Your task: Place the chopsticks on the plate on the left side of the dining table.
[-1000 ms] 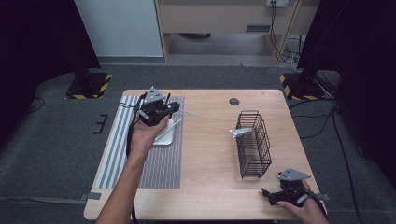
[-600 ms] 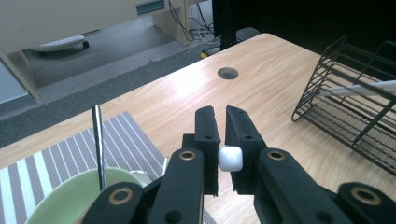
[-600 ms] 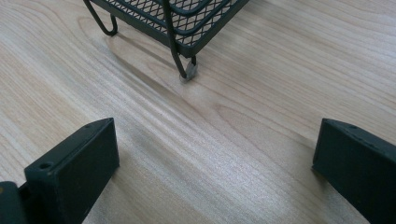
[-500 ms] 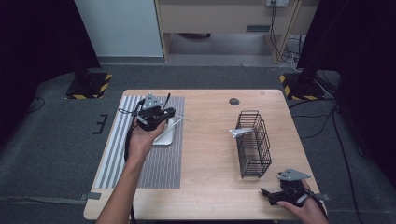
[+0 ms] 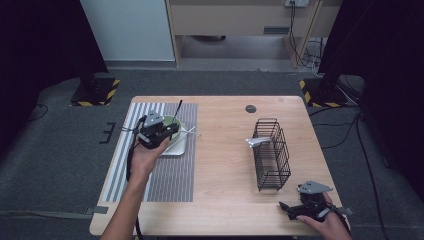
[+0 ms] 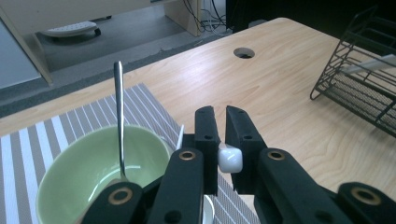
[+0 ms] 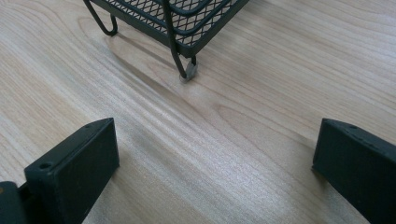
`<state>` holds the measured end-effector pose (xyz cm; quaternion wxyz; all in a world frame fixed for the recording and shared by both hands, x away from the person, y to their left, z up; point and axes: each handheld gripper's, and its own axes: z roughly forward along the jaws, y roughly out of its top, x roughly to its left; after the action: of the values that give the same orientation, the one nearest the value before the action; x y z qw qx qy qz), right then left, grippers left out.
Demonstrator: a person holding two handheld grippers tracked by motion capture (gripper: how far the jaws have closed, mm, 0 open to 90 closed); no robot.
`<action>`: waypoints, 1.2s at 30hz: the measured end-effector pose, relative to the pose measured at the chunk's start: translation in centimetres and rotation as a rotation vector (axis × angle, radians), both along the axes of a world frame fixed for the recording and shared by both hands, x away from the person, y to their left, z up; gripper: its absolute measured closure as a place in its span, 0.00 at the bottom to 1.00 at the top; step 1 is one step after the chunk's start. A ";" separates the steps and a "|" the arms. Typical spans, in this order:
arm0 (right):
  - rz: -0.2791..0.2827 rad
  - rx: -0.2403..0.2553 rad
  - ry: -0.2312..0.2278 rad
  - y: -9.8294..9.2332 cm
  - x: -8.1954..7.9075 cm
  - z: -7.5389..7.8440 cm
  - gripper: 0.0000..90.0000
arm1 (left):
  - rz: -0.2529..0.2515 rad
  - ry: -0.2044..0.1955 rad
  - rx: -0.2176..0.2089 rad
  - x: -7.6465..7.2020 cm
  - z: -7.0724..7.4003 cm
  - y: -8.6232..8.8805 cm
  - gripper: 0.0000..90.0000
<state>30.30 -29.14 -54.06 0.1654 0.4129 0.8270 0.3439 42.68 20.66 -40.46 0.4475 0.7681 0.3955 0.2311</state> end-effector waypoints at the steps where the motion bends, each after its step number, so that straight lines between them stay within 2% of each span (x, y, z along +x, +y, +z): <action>1: 0.000 0.000 0.000 0.0 0.0 0.0 0.00 | 0.012 0.002 0.018 -0.4 -0.3 0.1 0.92; 5: 0.000 0.000 0.000 0.0 0.0 0.0 0.00 | 0.031 0.010 0.035 -1.7 -1.5 0.6 0.92; 8: 0.000 0.000 0.000 0.0 0.0 0.0 0.00 | 0.031 0.020 0.027 -2.7 -2.6 1.2 0.92; 14: 0.000 0.000 0.000 0.0 0.0 0.0 0.00 | 0.029 0.051 0.040 -4.2 -4.9 2.1 0.92; 16: 0.000 0.000 0.000 0.0 0.0 0.0 0.00 | 0.015 0.066 0.062 -4.4 -5.4 2.5 0.92; 24: 0.000 0.000 0.000 0.0 0.0 0.0 0.00 | -0.019 0.071 0.057 -4.8 -6.4 2.6 0.92; 32: 0.001 0.000 0.000 0.0 0.0 0.0 0.00 | -0.036 0.097 0.086 -5.0 -7.5 3.5 0.92; 36: -0.001 0.000 0.001 0.0 0.0 0.0 0.00 | -0.040 0.109 0.129 -4.9 -8.5 4.0 0.92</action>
<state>30.30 -29.13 -54.06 0.1651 0.4133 0.8269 0.3439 37.76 24.67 -48.92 0.3796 0.8145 0.3881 0.2048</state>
